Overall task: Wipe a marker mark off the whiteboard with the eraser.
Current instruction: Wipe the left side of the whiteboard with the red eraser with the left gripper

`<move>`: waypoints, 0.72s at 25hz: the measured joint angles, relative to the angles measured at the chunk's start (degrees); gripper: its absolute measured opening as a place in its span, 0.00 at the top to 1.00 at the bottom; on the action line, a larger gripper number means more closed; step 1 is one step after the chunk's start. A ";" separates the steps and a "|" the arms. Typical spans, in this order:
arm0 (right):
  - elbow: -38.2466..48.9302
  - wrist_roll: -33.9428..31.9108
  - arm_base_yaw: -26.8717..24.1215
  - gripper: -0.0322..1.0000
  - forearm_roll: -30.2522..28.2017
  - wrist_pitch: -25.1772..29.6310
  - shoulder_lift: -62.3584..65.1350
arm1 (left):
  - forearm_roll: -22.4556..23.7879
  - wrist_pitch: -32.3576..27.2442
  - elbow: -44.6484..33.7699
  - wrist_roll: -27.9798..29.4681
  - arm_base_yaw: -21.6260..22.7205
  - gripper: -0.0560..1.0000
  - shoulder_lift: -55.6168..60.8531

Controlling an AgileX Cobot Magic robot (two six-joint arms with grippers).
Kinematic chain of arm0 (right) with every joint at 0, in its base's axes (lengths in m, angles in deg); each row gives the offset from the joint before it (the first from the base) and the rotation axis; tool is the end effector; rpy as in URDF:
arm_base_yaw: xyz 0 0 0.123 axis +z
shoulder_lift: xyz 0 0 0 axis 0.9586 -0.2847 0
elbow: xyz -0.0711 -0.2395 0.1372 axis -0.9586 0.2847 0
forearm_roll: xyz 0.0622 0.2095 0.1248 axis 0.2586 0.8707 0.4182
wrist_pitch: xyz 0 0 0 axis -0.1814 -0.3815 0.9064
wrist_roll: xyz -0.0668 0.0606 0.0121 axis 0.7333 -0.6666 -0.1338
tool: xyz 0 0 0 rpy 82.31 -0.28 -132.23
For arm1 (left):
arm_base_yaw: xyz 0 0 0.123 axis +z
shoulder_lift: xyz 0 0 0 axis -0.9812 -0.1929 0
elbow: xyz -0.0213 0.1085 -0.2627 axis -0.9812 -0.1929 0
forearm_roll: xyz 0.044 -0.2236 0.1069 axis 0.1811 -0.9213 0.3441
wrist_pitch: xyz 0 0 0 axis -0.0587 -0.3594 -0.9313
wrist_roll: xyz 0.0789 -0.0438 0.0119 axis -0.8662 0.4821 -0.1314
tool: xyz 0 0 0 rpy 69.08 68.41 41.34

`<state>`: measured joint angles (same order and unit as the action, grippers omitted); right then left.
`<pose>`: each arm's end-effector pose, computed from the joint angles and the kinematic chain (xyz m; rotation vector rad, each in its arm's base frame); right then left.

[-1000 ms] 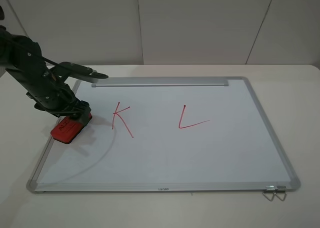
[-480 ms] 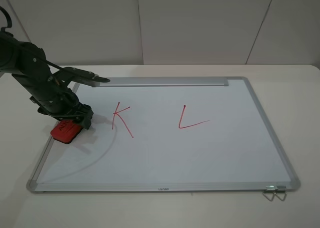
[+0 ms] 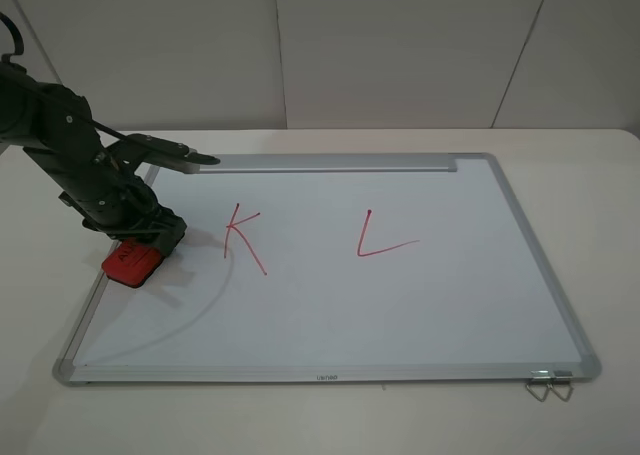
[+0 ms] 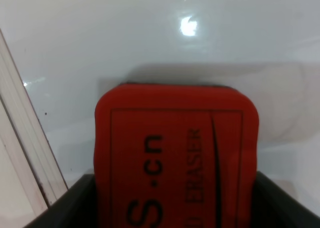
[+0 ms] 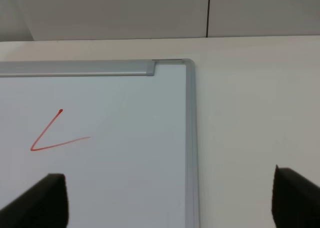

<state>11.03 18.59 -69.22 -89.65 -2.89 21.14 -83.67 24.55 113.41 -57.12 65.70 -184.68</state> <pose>-0.0071 -0.0053 0.2826 0.0262 2.0188 0.0378 0.3187 -0.0752 0.1058 0.4992 2.8605 -0.0303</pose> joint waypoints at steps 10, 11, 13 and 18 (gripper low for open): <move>0.00 0.00 0.00 0.27 0.00 0.00 0.00 | 0.96 -1.45 0.41 2.42 0.00 0.41 1.24; 0.00 0.00 0.00 0.27 0.00 0.00 0.00 | 0.96 -1.77 1.03 3.11 0.00 0.41 1.67; 0.00 0.00 0.00 0.27 0.00 0.00 0.00 | 1.50 -3.18 2.83 3.41 0.00 0.41 2.13; 0.00 0.00 0.00 0.27 0.00 0.00 0.00 | 1.80 -6.74 7.89 3.62 -1.12 0.41 2.00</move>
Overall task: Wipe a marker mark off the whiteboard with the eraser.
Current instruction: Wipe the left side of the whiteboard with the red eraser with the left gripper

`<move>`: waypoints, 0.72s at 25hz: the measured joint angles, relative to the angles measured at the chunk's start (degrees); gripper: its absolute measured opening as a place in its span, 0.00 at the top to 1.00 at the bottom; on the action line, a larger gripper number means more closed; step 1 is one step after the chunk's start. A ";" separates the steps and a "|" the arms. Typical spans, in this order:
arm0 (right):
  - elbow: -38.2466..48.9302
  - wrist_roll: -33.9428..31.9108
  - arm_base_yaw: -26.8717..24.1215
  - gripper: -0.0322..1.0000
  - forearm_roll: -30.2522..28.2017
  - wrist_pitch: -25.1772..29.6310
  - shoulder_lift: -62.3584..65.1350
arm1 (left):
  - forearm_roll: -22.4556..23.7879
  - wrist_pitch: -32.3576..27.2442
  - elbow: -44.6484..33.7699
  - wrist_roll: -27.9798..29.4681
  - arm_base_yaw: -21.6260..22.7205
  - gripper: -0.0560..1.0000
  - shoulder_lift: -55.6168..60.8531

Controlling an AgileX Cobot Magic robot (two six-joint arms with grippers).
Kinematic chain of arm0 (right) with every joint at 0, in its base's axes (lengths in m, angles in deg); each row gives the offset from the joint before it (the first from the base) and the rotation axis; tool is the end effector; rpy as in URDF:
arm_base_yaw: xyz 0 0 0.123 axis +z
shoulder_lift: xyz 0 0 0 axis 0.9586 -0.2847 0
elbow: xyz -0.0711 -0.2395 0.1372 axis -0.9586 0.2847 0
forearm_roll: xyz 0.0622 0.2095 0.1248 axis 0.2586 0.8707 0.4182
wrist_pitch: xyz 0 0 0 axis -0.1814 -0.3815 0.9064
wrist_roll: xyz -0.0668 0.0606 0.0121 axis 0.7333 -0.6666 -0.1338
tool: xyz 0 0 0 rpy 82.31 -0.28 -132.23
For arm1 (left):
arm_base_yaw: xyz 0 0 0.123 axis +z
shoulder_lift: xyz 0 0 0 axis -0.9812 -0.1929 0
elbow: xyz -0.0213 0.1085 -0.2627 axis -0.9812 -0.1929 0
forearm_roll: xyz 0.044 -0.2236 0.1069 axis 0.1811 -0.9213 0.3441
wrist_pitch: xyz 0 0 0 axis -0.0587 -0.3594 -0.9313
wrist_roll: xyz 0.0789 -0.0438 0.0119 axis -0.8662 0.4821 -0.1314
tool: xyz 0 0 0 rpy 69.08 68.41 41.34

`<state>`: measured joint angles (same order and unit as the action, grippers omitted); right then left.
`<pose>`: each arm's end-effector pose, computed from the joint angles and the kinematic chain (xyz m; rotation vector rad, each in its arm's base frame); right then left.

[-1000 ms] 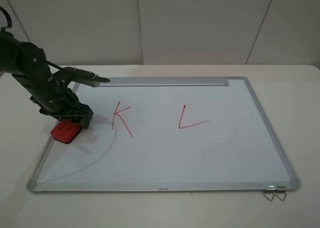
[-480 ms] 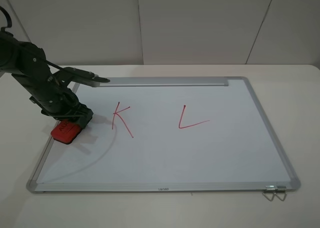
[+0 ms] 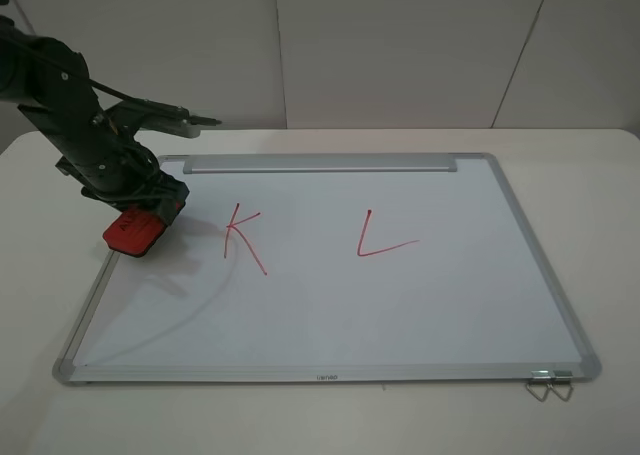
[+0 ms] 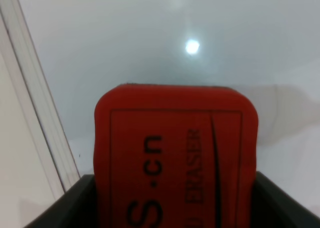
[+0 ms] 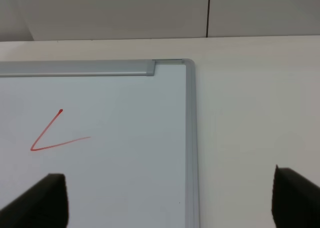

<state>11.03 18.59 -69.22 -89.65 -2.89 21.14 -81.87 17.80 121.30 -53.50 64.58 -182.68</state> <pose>-0.0071 -0.0053 0.2826 0.0262 2.0188 0.0378 0.3412 -0.0862 0.1442 0.4644 2.8105 -0.0248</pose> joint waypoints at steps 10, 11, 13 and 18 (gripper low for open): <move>0.00 0.00 0.00 0.27 0.00 0.00 0.00 | 0.60 -6.56 14.35 -0.19 -5.78 0.41 -10.05; 0.00 0.00 0.00 0.27 0.00 0.00 0.00 | 0.60 -6.56 15.46 -0.19 -6.46 0.41 -11.11; 0.00 0.00 0.00 0.27 0.00 0.00 0.00 | 0.54 -6.60 17.11 -0.19 -7.41 0.41 -12.92; 0.00 0.00 0.00 0.27 0.00 0.00 0.00 | 0.54 -7.05 18.56 -0.24 -7.95 0.41 -16.52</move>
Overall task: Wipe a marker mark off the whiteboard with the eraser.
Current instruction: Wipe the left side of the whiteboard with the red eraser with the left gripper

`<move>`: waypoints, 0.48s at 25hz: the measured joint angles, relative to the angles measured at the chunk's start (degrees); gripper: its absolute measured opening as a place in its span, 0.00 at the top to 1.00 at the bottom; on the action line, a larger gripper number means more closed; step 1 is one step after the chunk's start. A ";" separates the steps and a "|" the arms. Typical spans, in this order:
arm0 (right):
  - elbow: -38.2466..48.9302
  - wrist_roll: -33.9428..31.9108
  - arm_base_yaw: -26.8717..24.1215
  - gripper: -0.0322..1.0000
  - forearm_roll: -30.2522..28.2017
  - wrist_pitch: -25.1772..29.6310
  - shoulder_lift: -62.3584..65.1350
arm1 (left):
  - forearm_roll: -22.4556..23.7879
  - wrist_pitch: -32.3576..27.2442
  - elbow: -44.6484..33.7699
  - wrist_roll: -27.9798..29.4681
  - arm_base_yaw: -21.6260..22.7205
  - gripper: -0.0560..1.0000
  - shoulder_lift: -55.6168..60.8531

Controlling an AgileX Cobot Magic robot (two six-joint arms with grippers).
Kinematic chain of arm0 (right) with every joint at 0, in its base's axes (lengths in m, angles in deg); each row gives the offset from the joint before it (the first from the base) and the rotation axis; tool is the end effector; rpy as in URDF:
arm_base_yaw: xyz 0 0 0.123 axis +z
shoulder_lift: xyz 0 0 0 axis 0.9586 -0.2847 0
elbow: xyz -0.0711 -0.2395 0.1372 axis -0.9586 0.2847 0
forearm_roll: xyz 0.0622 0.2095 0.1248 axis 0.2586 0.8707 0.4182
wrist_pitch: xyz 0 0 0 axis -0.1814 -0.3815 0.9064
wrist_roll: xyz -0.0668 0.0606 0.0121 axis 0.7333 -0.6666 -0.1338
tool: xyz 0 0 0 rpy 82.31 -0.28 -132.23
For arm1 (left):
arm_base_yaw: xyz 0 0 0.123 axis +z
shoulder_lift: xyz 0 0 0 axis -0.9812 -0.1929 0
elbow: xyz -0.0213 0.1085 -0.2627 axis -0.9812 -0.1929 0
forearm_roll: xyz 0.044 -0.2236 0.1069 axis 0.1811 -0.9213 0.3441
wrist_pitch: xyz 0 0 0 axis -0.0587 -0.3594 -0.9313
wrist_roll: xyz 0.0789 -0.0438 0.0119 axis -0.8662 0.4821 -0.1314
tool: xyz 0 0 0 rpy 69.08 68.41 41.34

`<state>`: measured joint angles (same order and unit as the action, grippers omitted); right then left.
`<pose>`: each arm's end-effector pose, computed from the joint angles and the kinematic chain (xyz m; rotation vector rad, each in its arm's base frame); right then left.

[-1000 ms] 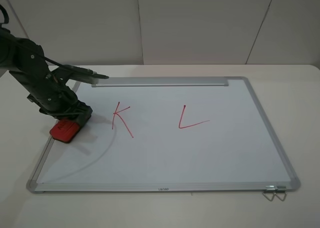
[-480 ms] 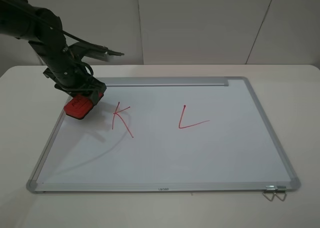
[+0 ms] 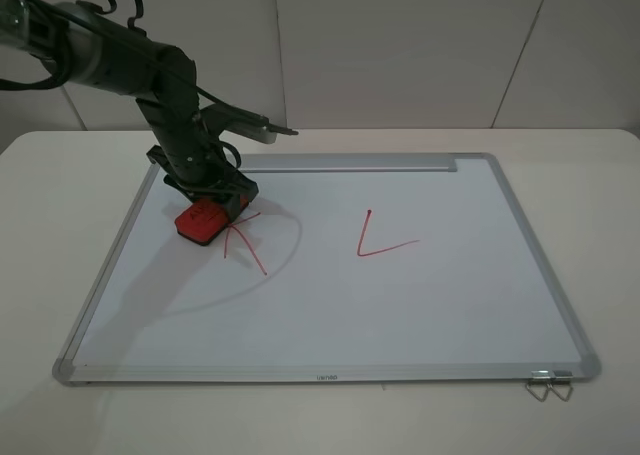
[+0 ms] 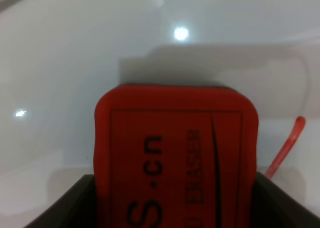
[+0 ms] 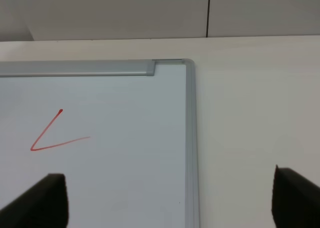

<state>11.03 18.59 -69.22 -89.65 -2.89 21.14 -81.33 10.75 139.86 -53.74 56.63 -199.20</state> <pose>-0.0071 -0.0053 0.2826 0.0262 2.0188 0.0378 0.3869 -0.1567 0.1041 0.6925 2.8527 -0.0231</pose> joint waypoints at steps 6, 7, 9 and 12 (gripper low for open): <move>0.00 0.00 0.00 0.27 0.00 0.00 0.00 | 0.00 -0.40 0.38 0.00 0.00 0.41 -0.55; 0.00 0.00 0.00 0.27 0.00 0.00 0.00 | 0.05 -0.55 0.52 -0.07 -0.17 0.41 -0.62; 0.00 0.00 0.00 0.27 0.00 0.00 0.00 | 0.70 -0.61 0.65 -0.38 -0.75 0.41 -0.93; 0.00 0.00 0.00 0.27 0.00 0.00 0.00 | 1.08 -0.74 1.05 -0.83 -2.26 0.41 -1.45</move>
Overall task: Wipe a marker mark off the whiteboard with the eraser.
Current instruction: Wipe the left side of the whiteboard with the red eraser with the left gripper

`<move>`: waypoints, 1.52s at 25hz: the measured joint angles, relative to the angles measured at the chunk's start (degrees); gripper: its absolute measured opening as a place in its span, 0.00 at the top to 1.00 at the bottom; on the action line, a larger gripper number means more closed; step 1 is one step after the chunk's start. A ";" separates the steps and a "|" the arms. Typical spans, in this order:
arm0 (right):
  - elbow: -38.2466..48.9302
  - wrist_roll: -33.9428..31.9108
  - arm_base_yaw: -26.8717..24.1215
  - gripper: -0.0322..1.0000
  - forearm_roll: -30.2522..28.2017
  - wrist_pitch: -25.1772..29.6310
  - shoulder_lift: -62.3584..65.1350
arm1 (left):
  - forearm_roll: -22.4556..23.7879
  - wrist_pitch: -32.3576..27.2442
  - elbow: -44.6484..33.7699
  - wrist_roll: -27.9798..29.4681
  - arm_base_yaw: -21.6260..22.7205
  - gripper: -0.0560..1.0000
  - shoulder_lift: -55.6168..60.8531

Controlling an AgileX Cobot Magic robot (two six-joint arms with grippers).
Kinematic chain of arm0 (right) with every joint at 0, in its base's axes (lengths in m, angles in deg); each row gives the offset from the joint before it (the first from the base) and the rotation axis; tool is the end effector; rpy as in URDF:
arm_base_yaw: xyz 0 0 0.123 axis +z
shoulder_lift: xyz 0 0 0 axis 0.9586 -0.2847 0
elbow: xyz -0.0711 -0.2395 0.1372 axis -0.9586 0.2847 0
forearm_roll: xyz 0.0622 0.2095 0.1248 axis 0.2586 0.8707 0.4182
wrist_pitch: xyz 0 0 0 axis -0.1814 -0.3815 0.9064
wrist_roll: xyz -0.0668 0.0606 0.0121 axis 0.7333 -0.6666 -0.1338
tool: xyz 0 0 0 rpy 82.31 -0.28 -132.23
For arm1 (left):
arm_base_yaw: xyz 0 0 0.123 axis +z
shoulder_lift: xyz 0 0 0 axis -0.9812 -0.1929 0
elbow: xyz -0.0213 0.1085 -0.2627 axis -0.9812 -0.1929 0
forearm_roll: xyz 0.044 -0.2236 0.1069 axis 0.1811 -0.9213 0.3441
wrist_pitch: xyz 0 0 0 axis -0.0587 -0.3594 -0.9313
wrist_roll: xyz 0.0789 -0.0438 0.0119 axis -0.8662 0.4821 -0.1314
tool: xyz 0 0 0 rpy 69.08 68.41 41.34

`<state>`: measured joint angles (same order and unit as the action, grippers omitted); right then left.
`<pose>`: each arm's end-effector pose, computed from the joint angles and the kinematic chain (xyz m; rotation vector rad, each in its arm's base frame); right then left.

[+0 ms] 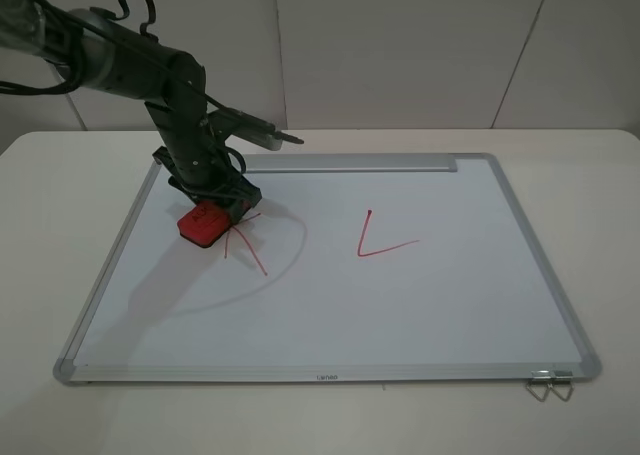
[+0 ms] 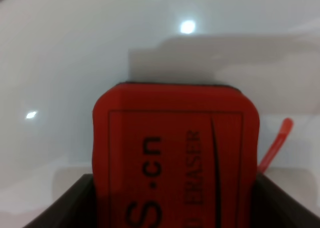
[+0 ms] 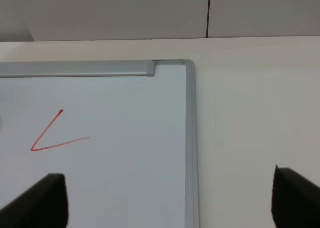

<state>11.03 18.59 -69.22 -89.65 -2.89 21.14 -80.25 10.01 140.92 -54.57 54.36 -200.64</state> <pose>-0.0071 -0.0053 0.2826 0.0262 2.0188 0.0378 0.3833 -0.1720 0.0975 0.7929 2.8444 -0.0026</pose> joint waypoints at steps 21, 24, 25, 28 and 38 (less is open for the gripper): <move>0.00 0.00 0.00 0.27 0.00 0.00 0.00 | -7.56 -0.58 0.81 -0.90 -14.89 0.41 -1.04; 0.00 0.00 0.00 0.27 0.00 0.00 0.00 | -7.98 -0.62 0.36 0.10 -14.15 0.41 -0.95; 0.00 0.00 0.00 0.27 0.00 0.00 0.00 | -8.11 -0.62 -0.24 0.59 -13.85 0.41 -0.68; 0.00 0.00 0.00 0.27 0.00 0.00 0.00 | -7.82 -0.07 -3.90 1.88 -11.98 0.41 0.92; 0.00 0.00 0.00 0.27 0.00 0.00 0.00 | -4.41 4.39 -15.34 8.32 0.16 0.41 6.05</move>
<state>11.03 18.59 -69.22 -89.65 -2.89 21.14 -84.66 14.40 125.58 -46.24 54.53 -194.59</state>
